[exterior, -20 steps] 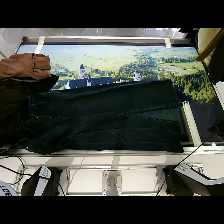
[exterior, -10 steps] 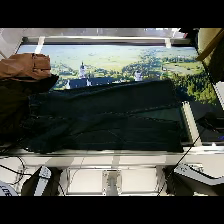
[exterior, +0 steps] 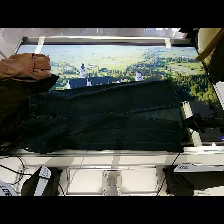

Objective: Fold the clothes and pants, and hang the long-sleeved shirts on hangers.

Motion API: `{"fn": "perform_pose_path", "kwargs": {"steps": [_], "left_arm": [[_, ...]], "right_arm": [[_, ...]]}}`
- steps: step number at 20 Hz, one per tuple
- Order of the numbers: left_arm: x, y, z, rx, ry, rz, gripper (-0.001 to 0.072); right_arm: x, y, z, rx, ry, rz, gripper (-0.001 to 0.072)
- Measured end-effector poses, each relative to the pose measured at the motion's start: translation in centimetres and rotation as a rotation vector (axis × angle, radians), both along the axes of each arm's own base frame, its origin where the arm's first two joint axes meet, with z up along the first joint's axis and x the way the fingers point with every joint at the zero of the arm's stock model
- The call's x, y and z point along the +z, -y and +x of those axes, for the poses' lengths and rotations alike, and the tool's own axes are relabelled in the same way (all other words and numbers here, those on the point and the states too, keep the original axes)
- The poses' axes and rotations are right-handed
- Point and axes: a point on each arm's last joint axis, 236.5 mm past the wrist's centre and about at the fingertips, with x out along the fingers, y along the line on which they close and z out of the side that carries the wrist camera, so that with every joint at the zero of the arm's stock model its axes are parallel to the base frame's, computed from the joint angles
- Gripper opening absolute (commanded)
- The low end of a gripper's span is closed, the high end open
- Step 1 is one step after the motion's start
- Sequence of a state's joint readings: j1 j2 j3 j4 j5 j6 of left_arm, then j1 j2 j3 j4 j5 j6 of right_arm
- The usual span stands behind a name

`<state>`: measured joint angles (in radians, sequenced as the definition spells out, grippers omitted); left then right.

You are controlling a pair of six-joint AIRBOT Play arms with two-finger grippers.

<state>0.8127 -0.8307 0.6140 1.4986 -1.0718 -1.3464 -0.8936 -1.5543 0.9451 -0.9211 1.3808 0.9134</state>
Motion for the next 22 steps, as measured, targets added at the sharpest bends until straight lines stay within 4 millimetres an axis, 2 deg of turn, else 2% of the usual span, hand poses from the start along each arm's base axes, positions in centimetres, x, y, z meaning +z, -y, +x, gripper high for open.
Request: {"fn": "perform_pose_path", "kwargs": {"steps": [5, 6, 7, 8, 9, 12, 14, 18, 20, 22], "left_arm": [[0.1, -0.2, 0.2, 0.001, 0.007, 0.008, 0.0545], [0.1, -0.2, 0.2, 0.001, 0.007, 0.008, 0.0545], [0.1, -0.2, 0.2, 0.001, 0.008, 0.008, 0.0545], [0.1, -0.2, 0.2, 0.001, 0.008, 0.009, 0.0545], [0.1, -0.2, 0.2, 0.001, 0.009, 0.01, 0.0545], [0.1, -0.2, 0.2, 0.001, 0.009, 0.01, 0.0545], [0.1, -0.2, 0.2, 0.001, 0.009, 0.01, 0.0545], [0.1, -0.2, 0.2, 0.001, 0.01, 0.009, 0.0545], [0.1, -0.1, 0.3, 0.003, 0.015, 0.004, 0.0545], [0.1, 0.2, 0.7, 0.008, 0.031, -0.012, 0.0545]], "right_arm": [[-1.7, -1.4, -0.3, 0.101, -0.042, -0.023, 0.0347], [-1.8, -1.9, -0.2, 0.125, -0.045, -0.025, 0.0311], [-2.0, -2.5, -0.1, 0.154, -0.051, -0.03, 0.0228], [-2.3, -2.9, 0.0, 0.182, -0.053, -0.041, 0.0088], [-2.6, -3.2, 0.1, 0.208, -0.054, -0.055, 0.0023], [-2.3, -3.4, 0.5, 0.255, -0.04, -0.09, 0.0022], [-0.8, -2.8, 1.1, 0.258, -0.011, -0.105, 0.0022], [3.3, 1.1, 3.8, 0.186, 0.073, -0.216, 0.0022], [4.6, 2.6, 5.6, 0.139, 0.112, -0.277, 0.0022], [5.0, 3.2, 7.3, 0.119, 0.143, -0.324, 0.0022]]}}
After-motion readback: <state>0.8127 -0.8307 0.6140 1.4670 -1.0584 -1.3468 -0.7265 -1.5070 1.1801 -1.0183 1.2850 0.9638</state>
